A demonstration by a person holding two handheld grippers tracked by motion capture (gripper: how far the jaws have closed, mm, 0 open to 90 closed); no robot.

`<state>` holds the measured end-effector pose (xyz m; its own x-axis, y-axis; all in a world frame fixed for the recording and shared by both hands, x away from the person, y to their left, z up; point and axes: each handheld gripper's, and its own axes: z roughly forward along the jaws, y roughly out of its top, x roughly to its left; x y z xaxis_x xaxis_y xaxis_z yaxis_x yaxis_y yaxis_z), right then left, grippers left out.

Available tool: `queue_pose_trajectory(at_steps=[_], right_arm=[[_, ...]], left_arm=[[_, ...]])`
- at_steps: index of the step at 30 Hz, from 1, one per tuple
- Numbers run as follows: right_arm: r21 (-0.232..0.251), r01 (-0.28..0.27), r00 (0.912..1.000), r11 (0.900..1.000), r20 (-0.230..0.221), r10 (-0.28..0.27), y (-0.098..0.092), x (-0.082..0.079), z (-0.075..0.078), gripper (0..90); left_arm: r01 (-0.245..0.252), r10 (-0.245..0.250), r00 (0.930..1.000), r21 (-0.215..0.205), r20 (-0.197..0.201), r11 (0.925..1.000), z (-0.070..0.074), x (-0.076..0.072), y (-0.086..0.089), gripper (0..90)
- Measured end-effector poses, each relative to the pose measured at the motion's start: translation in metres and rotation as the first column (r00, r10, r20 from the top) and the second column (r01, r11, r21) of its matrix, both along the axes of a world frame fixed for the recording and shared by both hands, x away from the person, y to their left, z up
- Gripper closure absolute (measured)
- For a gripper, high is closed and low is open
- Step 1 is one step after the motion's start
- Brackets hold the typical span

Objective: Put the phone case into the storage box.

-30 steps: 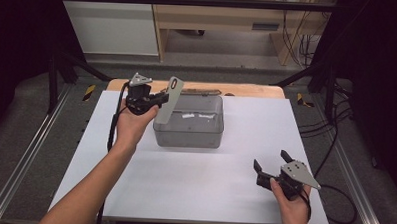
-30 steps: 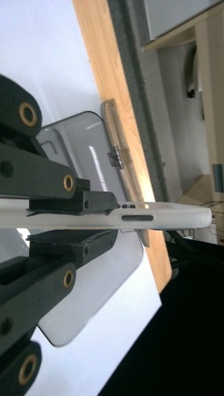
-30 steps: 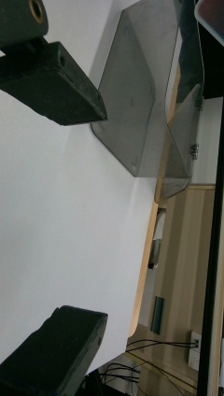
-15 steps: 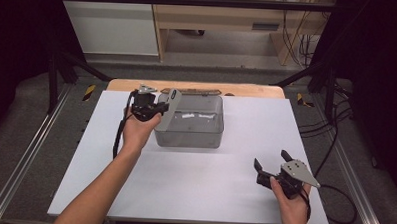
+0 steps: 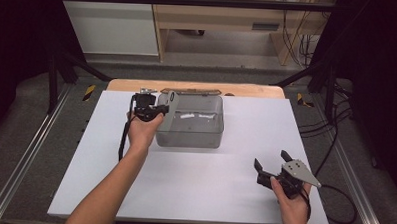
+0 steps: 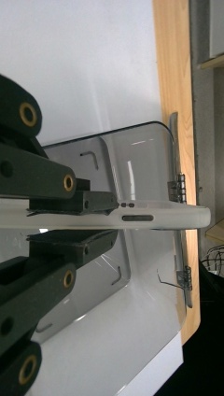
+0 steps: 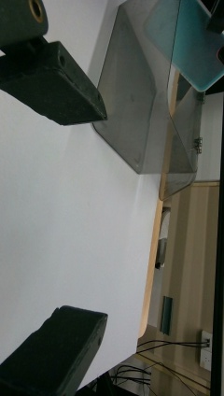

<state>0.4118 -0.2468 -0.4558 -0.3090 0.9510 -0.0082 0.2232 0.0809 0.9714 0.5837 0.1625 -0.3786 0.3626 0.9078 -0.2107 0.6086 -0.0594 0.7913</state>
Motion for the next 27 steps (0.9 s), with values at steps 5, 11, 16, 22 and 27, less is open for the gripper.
queue_pose_trajectory(at_steps=[5,11,16,22,27], right_arm=[[-0.002,0.0,1.0,1.0,-0.001,0.0,0.0,0.0,0.0,5.0],[-0.001,0.001,1.0,1.0,-0.005,-0.001,0.0,0.0,-0.001,4.9],[0.0,0.0,1.0,1.0,-0.006,0.0,0.0,0.0,-0.001,4.9],[0.004,-0.005,1.0,1.0,-0.007,0.005,0.001,0.001,-0.001,4.5],[0.002,-0.005,0.9999,1.0,-0.009,0.005,0.001,0.0,-0.001,4.5]], left_arm=[[-0.043,0.042,0.9989,-0.036,-0.018,0.9984,-0.003,0.001,-0.004,81.1],[-0.07,0.068,0.9965,-0.036,-0.048,0.9969,-0.01,0.003,-0.007,81.1],[-0.088,0.085,0.9932,-0.031,-0.079,0.9956,-0.018,0.005,-0.007,81.1],[-0.107,0.1,0.9892,-0.056,-0.107,0.9927,-0.021,0.007,-0.008,81.1],[-0.115,0.109,0.9879,-0.055,-0.111,0.9918,-0.022,0.008,-0.01,81.0]])
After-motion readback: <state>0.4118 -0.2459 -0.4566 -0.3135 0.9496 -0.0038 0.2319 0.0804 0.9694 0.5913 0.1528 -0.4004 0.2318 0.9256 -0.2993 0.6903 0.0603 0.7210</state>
